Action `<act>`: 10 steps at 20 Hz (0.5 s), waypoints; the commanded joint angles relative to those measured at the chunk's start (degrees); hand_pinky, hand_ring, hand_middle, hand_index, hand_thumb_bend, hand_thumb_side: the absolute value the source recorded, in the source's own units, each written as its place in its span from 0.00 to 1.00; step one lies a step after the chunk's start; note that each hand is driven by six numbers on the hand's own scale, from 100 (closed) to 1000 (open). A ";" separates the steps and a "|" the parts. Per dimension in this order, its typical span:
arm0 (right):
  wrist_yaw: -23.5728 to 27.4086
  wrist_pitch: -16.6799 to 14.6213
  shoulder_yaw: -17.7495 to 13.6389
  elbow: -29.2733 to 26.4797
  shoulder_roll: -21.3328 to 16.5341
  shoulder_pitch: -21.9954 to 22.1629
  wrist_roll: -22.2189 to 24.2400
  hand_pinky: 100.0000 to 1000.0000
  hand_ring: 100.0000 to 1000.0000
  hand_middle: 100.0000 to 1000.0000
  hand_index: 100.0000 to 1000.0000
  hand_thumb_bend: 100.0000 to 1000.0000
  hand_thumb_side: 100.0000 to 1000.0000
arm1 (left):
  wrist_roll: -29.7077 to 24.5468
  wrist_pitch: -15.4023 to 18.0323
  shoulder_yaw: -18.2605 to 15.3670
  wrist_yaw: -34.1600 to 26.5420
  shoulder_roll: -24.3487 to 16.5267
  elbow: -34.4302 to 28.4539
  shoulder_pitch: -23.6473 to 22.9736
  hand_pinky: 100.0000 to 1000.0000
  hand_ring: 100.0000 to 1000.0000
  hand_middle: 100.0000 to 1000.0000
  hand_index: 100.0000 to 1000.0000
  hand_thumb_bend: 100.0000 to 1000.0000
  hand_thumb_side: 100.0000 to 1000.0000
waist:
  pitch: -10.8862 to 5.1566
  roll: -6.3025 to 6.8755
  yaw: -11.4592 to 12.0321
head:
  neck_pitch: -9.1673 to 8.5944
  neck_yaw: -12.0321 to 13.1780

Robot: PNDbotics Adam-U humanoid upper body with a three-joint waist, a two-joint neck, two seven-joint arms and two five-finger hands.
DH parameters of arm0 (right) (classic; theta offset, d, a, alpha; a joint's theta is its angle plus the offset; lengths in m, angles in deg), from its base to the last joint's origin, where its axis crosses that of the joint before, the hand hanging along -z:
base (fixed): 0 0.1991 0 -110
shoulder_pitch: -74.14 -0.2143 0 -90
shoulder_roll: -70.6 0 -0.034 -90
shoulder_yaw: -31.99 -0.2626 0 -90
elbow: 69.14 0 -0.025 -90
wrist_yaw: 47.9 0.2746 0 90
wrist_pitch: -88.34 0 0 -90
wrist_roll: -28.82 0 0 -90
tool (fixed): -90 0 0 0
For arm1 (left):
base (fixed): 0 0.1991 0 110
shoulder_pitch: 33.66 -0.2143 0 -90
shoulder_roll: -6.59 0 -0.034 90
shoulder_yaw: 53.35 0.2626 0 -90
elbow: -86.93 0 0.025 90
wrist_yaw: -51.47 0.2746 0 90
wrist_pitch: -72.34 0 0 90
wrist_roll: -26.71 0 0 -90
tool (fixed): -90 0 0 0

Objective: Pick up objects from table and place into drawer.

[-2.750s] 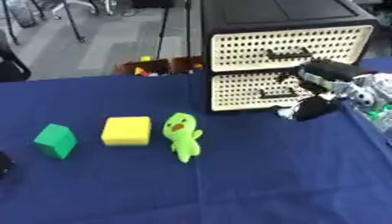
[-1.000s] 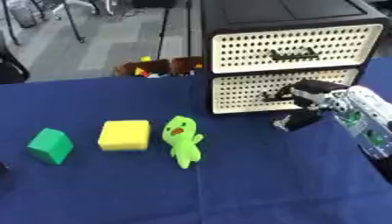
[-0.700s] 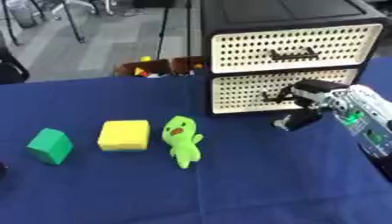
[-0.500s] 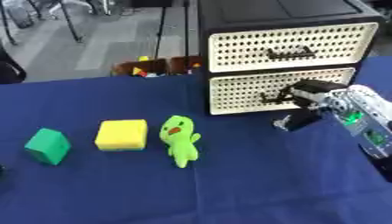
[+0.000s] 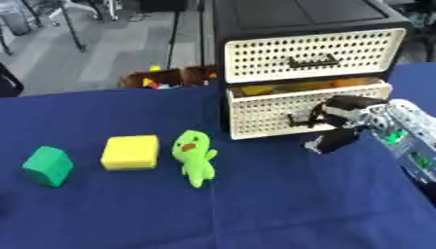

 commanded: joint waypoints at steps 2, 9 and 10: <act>0.05 0.76 -0.37 -5.20 -4.08 1.50 1.73 0.00 0.12 0.00 0.74 0.24 0.50 | 0.18 -0.15 -0.55 -0.20 -0.93 -0.74 0.19 0.41 0.50 0.60 0.85 0.14 0.85 | -1.71 -0.17 -0.36 | 0.17 0.57; 2.01 2.88 -0.94 -13.94 -6.96 6.90 3.63 0.00 0.12 0.00 0.74 0.23 0.50 | 0.52 -0.05 -0.70 -0.07 -1.10 -0.74 0.35 0.42 0.50 0.60 0.85 0.14 0.85 | -1.84 0.06 -0.56 | 0.48 1.16; 2.28 3.34 -1.15 -15.21 -7.36 7.71 3.74 0.00 0.12 0.00 0.74 0.23 0.50 | 0.58 -0.07 -0.73 -0.05 -1.09 -0.74 0.31 0.42 0.50 0.60 0.85 0.14 0.85 | -1.86 0.11 -0.61 | 0.52 1.25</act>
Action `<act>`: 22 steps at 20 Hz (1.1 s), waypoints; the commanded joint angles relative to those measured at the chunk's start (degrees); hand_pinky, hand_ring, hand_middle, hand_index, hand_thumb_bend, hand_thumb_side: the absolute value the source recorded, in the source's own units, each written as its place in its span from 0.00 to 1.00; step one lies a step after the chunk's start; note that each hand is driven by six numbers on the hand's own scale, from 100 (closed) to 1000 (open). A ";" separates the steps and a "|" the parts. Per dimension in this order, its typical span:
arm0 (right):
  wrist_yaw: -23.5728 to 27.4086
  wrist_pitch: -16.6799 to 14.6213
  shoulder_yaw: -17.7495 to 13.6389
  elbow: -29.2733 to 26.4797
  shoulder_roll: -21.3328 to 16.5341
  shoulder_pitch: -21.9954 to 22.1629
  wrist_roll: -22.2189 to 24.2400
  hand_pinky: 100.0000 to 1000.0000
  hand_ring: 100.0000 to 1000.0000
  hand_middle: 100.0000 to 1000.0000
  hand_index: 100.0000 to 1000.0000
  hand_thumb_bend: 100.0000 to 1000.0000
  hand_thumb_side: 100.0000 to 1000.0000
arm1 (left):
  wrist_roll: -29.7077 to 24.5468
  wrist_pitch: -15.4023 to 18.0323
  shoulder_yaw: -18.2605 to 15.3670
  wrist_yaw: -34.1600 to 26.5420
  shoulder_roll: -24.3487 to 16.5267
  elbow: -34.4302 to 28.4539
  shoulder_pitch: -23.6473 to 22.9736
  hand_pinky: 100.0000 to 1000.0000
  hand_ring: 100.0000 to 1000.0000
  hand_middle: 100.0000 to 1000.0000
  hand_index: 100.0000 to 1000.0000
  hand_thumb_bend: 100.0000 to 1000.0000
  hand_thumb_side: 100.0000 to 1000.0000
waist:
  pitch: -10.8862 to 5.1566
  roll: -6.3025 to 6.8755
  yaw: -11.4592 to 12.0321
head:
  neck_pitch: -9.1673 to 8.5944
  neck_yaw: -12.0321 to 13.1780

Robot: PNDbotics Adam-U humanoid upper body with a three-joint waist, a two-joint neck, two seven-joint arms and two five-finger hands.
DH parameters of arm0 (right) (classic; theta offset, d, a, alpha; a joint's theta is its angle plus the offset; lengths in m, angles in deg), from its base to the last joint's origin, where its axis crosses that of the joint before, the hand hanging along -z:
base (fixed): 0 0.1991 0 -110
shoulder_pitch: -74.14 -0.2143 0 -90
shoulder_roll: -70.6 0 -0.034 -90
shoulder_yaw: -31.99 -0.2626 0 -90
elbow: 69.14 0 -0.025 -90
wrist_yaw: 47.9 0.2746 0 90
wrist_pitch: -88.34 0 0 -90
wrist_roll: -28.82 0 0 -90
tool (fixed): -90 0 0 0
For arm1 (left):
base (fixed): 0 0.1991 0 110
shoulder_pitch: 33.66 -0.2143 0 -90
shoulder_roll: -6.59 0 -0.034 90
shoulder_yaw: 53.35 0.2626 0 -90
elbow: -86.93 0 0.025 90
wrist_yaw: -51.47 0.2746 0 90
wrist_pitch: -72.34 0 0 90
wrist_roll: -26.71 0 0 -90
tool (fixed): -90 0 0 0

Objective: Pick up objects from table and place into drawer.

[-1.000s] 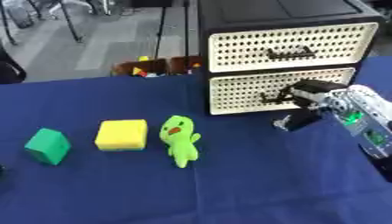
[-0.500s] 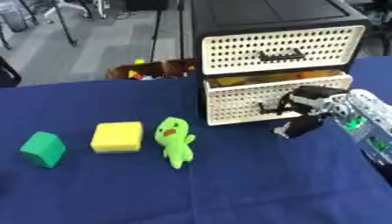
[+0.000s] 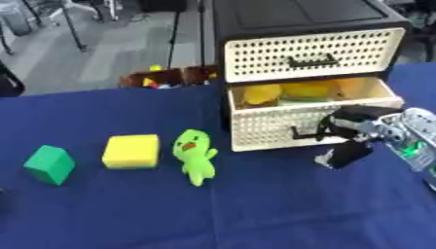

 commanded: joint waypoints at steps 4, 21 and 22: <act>2.46 2.96 -2.28 -8.23 -4.25 3.01 0.39 0.00 0.12 0.00 0.74 0.23 0.51 | 0.50 -0.03 -0.81 0.04 -1.00 -0.74 0.19 0.42 0.50 0.60 0.85 0.15 0.85 | -1.71 0.09 -0.37 | 0.40 0.79; 1.08 6.09 -1.82 -8.75 -3.99 3.80 2.14 0.00 0.13 0.00 0.74 0.19 0.53 | 0.67 -0.11 -0.92 0.21 -0.91 -0.74 -0.32 0.42 0.50 0.60 0.85 0.14 0.85 | -2.33 0.56 -0.81 | 0.25 1.65; 0.83 6.11 -1.74 -8.58 -3.99 4.00 2.28 0.00 0.13 0.00 0.74 0.19 0.53 | 0.67 -0.11 -0.92 0.21 -0.91 -0.74 -0.32 0.42 0.50 0.60 0.85 0.14 0.85 | -2.30 0.58 -0.78 | 0.24 1.65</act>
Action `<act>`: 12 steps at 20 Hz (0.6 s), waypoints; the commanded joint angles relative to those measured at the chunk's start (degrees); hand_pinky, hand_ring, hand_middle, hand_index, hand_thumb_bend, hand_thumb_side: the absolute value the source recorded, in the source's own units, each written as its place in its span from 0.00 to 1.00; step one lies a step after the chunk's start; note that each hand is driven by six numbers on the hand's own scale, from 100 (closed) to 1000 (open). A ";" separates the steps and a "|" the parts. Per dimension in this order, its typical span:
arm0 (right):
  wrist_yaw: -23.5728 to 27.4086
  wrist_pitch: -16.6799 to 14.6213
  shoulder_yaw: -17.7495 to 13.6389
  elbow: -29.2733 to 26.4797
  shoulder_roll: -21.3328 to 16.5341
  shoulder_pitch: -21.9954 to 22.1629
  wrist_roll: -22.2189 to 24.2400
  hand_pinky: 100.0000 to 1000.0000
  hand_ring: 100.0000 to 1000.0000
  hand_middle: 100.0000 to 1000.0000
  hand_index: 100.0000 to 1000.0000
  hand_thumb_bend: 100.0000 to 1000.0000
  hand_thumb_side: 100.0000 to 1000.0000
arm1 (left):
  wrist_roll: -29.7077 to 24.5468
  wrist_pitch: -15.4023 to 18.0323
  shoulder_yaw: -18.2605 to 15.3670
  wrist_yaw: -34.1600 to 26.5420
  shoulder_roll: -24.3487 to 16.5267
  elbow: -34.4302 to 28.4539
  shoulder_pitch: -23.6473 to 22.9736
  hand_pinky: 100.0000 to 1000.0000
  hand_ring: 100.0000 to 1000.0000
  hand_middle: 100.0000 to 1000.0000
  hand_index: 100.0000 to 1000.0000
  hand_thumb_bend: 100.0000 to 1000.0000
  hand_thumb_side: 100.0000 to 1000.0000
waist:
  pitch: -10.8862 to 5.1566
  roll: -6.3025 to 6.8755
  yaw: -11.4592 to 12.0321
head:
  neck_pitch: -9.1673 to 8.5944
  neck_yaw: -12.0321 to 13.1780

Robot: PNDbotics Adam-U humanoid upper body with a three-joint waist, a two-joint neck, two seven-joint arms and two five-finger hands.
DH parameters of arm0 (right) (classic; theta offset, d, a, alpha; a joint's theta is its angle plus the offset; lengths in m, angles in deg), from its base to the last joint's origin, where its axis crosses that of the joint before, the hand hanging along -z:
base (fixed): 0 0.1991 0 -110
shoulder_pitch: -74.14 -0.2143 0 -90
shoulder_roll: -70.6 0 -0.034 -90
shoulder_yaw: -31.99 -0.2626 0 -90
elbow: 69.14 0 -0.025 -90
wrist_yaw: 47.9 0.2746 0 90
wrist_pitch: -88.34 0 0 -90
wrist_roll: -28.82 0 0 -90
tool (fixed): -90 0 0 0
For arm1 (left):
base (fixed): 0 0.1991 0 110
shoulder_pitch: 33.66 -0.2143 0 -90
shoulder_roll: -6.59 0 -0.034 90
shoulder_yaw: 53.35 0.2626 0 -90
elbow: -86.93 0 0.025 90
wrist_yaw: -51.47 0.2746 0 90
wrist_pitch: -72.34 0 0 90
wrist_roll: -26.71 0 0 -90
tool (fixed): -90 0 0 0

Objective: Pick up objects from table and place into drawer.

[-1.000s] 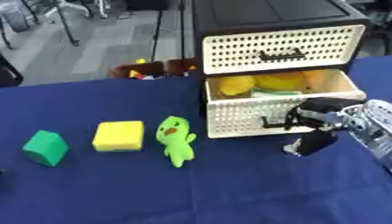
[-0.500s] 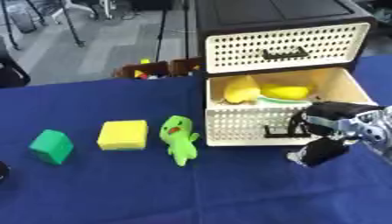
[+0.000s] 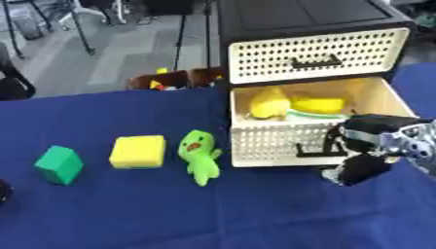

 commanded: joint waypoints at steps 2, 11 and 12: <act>-1.36 0.17 -0.33 0.35 -2.09 0.41 0.40 0.00 0.13 0.00 0.74 0.19 0.53 | 0.25 0.09 -0.63 0.10 -0.88 -0.74 0.26 0.42 0.50 0.60 0.85 0.14 0.85 | -1.24 -0.09 0.05 | -0.06 0.03; -0.66 0.77 -1.63 -0.63 -2.22 3.45 -1.32 0.00 0.12 0.00 0.78 0.20 0.53 | 0.62 -0.10 -0.88 0.30 -0.69 -0.74 0.01 0.42 0.50 0.60 0.85 0.14 0.85 | -1.11 0.12 -0.48 | -0.12 0.10; -0.13 0.88 -1.90 -1.18 -2.09 3.33 -1.86 0.00 0.12 0.00 0.80 0.22 0.54 | 0.63 -0.16 -0.89 0.33 -0.67 -0.74 -0.07 0.42 0.50 0.60 0.85 0.14 0.85 | -1.14 0.19 -0.49 | -0.07 0.11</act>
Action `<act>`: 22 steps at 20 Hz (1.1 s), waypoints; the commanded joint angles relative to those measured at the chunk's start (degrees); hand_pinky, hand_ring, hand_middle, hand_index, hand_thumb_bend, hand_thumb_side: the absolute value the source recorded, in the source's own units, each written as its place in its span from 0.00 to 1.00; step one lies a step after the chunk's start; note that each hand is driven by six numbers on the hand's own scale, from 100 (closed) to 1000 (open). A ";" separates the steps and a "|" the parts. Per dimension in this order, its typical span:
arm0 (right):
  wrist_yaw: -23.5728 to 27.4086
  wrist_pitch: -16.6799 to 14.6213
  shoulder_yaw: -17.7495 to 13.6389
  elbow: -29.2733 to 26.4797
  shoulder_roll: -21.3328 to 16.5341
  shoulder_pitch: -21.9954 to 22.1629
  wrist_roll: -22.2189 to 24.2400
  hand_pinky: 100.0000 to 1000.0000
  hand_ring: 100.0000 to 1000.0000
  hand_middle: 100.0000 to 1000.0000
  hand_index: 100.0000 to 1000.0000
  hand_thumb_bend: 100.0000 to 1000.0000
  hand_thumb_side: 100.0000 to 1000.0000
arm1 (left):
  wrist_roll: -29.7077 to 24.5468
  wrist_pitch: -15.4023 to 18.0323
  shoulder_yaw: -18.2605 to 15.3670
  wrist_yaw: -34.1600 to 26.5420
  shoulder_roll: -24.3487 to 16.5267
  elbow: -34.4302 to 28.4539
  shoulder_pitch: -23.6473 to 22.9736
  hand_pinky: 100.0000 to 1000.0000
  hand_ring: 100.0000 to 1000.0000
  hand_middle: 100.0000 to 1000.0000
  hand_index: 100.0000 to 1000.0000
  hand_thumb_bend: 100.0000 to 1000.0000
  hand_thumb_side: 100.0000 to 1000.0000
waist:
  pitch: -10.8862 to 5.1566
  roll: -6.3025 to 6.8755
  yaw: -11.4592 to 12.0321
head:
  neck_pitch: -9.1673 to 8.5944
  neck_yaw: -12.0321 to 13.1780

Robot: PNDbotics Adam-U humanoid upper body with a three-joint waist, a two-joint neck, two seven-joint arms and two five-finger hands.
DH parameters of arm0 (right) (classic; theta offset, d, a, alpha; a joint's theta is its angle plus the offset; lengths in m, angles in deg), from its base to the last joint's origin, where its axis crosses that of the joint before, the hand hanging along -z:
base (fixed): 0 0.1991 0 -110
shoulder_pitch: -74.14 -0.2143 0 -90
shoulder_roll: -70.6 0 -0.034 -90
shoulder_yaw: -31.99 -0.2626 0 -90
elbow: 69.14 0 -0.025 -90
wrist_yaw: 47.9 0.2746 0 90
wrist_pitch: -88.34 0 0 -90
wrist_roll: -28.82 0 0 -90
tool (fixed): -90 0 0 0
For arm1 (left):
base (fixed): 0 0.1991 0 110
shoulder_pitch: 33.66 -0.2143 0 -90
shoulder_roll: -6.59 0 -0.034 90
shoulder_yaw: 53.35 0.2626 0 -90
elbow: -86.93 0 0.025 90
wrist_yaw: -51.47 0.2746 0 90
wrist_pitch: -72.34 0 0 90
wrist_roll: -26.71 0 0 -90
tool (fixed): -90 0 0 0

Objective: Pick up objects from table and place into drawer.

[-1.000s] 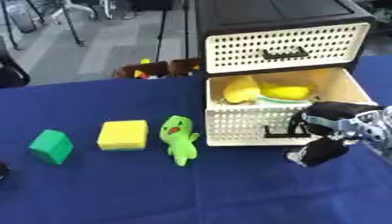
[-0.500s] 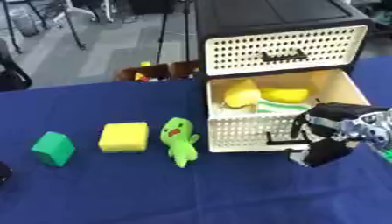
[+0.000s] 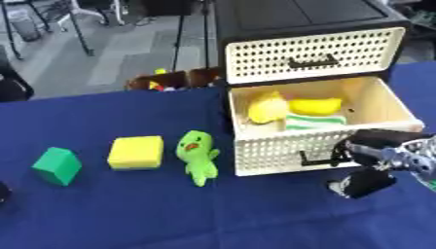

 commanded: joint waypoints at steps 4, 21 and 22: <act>2.70 1.35 -2.69 -3.88 -1.82 -0.93 -2.92 0.00 0.11 0.00 0.81 0.23 0.55 | 0.40 -0.27 -0.82 0.23 -0.64 -0.74 0.10 0.42 0.50 0.60 0.85 0.14 0.85 | -1.18 -0.03 -0.29 | 0.19 0.18; 5.58 2.50 -7.34 -11.37 -2.02 1.54 -5.84 0.00 0.11 0.00 0.81 0.26 0.62 | 0.68 -0.51 -1.12 0.09 -0.74 -0.74 -0.31 0.42 0.50 0.60 0.85 0.14 0.85 | -1.47 0.05 -1.08 | 0.29 1.31; 6.04 2.14 -8.02 -11.59 -2.04 1.60 -6.74 0.00 0.11 0.00 0.82 0.26 0.64 | 0.73 -0.52 -1.15 0.14 -0.76 -0.74 -0.36 0.42 0.50 0.60 0.85 0.15 0.85 | -1.52 0.03 -1.14 | 0.32 1.61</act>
